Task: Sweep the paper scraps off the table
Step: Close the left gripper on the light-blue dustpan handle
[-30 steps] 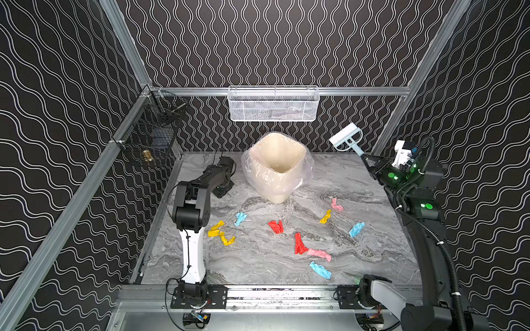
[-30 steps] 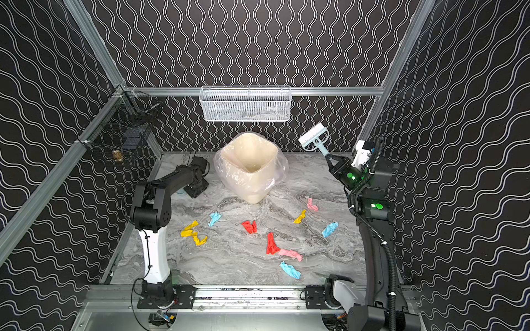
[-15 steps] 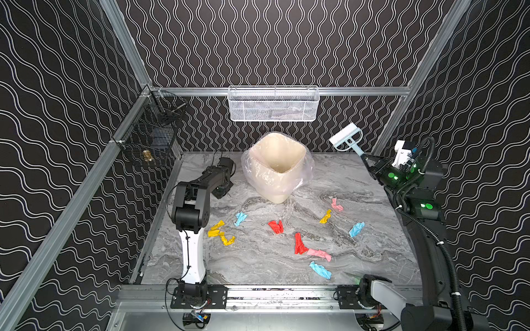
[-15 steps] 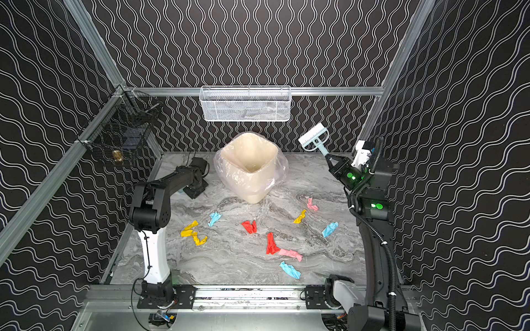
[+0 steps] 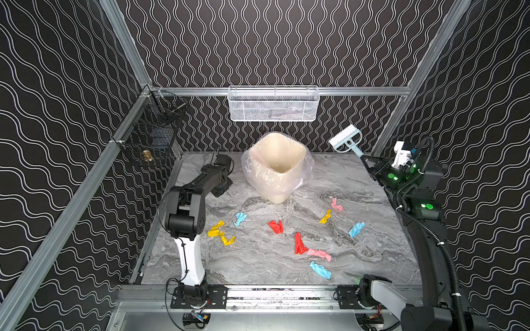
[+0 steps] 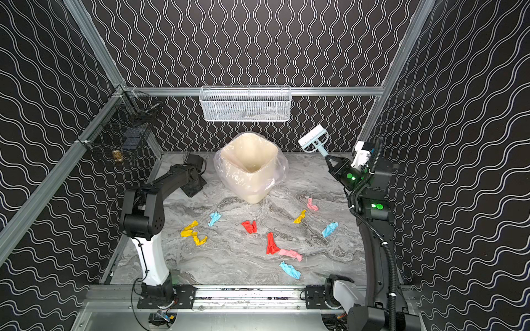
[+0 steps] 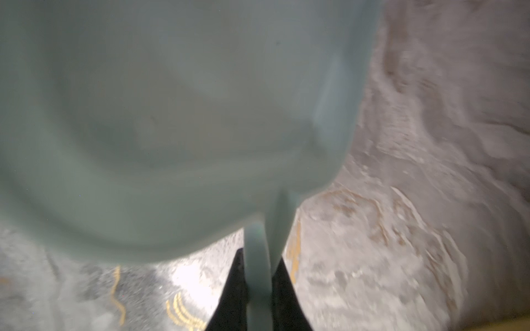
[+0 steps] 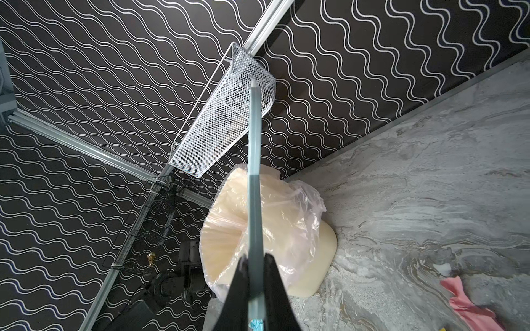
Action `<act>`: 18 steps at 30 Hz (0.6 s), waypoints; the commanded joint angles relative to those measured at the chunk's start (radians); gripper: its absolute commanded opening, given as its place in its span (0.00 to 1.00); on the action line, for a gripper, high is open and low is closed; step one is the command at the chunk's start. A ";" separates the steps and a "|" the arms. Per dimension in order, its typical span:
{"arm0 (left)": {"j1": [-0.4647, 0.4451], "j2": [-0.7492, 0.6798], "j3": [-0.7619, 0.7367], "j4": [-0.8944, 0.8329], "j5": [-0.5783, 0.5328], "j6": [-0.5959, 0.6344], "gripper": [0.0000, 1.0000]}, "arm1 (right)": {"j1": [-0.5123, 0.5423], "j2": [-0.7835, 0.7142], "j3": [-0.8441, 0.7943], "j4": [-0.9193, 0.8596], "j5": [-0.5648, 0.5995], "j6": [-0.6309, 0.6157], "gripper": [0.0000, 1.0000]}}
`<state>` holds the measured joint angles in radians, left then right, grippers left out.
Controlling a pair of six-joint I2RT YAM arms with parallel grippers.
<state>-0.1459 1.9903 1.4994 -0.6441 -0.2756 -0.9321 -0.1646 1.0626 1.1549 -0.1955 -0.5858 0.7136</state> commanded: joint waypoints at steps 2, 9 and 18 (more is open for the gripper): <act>-0.001 -0.094 -0.049 -0.008 0.044 0.123 0.00 | 0.000 -0.003 0.019 -0.021 -0.005 -0.026 0.00; 0.016 -0.201 -0.134 0.020 0.187 0.199 0.00 | 0.000 -0.001 0.013 -0.008 -0.016 -0.016 0.00; 0.063 -0.130 -0.220 0.157 0.443 0.298 0.00 | 0.002 0.003 0.019 -0.011 -0.023 -0.020 0.00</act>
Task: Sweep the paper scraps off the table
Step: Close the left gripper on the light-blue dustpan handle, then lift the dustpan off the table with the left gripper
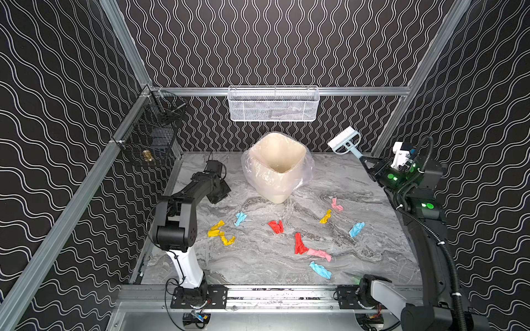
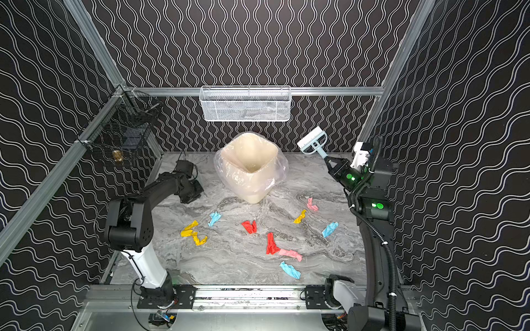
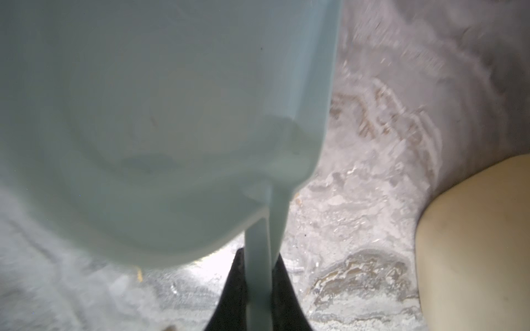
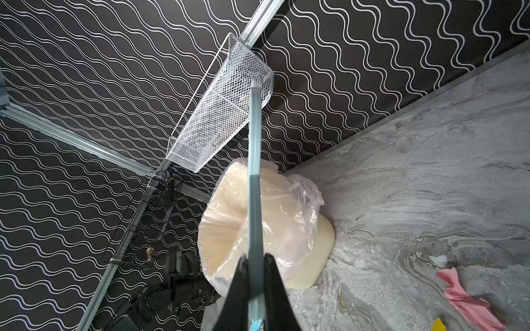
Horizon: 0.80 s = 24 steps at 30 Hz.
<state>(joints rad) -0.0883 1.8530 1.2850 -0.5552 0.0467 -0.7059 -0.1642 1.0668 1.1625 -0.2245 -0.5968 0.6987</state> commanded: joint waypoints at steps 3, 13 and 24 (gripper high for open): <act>0.018 0.011 -0.012 0.085 0.183 0.121 0.00 | 0.001 -0.008 0.013 0.004 -0.008 -0.013 0.00; 0.146 0.060 -0.023 0.086 0.396 0.222 0.00 | 0.001 -0.007 0.005 0.009 -0.012 -0.007 0.00; 0.165 0.100 -0.006 0.011 0.352 0.318 0.24 | 0.001 -0.001 0.007 0.010 -0.011 -0.005 0.00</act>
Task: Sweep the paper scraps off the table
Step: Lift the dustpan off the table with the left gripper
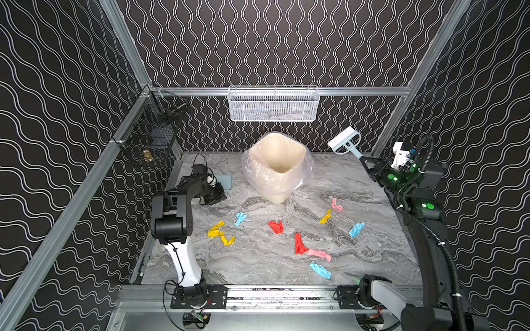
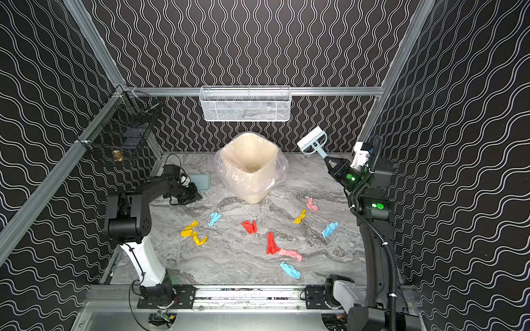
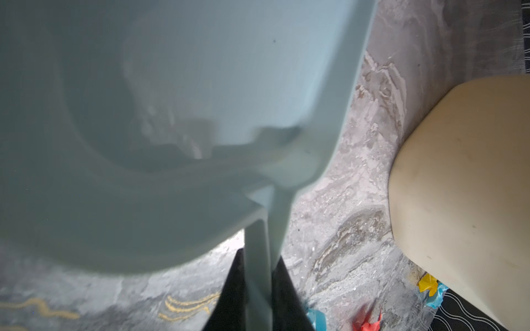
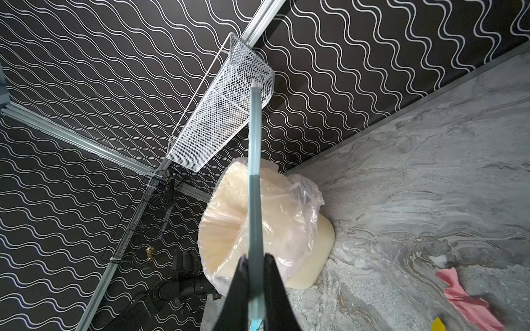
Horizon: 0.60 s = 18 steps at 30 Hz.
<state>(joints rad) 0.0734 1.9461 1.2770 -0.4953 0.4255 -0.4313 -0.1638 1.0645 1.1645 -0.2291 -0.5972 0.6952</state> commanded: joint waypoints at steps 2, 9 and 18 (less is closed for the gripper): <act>0.003 0.014 0.003 -0.064 -0.045 0.051 0.29 | 0.001 0.003 0.005 0.016 -0.012 0.001 0.00; 0.002 0.005 0.017 -0.096 -0.112 0.069 0.40 | 0.001 0.003 0.006 0.014 -0.012 0.001 0.00; -0.083 -0.029 0.067 -0.173 -0.327 0.094 0.50 | 0.001 0.006 -0.001 0.027 -0.016 0.010 0.00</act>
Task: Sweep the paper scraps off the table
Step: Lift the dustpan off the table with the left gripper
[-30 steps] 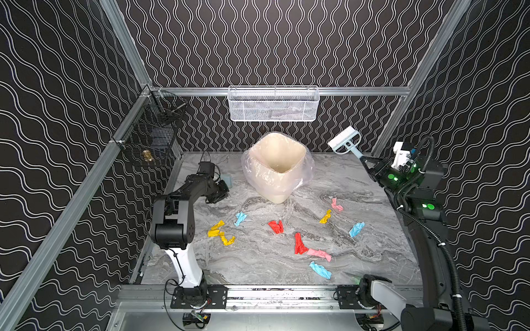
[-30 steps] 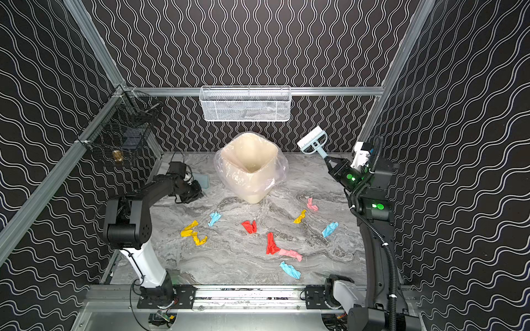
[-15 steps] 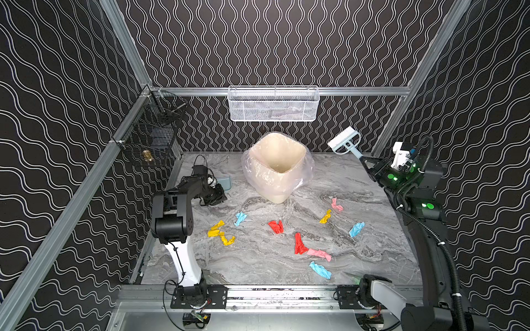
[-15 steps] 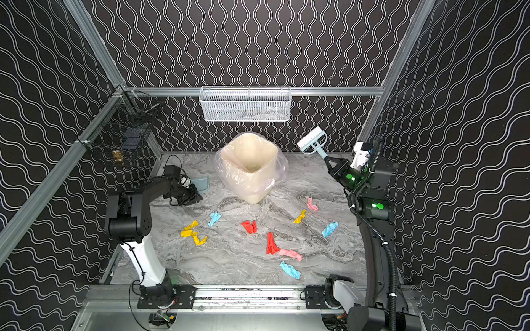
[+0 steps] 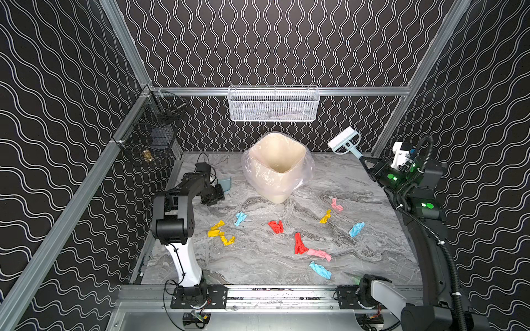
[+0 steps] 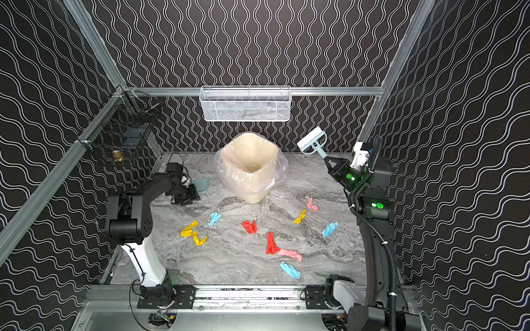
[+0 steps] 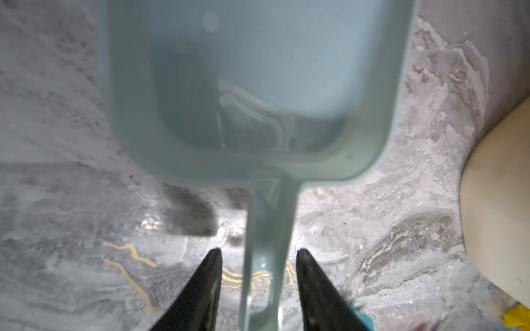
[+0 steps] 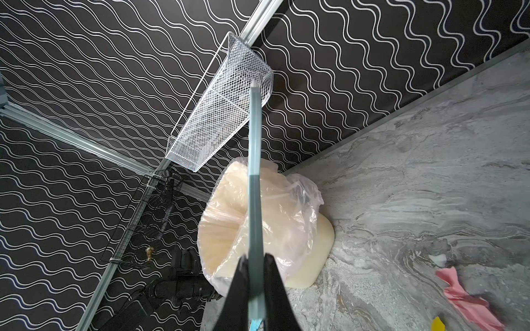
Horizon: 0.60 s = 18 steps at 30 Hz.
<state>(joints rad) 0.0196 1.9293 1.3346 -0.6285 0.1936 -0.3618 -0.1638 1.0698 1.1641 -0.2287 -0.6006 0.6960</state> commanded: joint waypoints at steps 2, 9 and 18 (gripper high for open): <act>-0.049 -0.008 0.012 -0.040 -0.112 0.025 0.51 | 0.001 0.003 0.000 0.028 -0.014 0.011 0.00; -0.074 0.019 -0.001 -0.036 -0.199 0.050 0.50 | 0.001 -0.002 0.012 0.011 -0.008 0.002 0.00; -0.108 -0.013 -0.064 0.037 -0.273 0.028 0.45 | 0.001 -0.004 0.004 0.009 -0.007 0.000 0.00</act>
<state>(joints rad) -0.0792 1.9305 1.2816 -0.6289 -0.0418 -0.3267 -0.1638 1.0660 1.1648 -0.2291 -0.6041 0.6983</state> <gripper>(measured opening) 0.452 0.092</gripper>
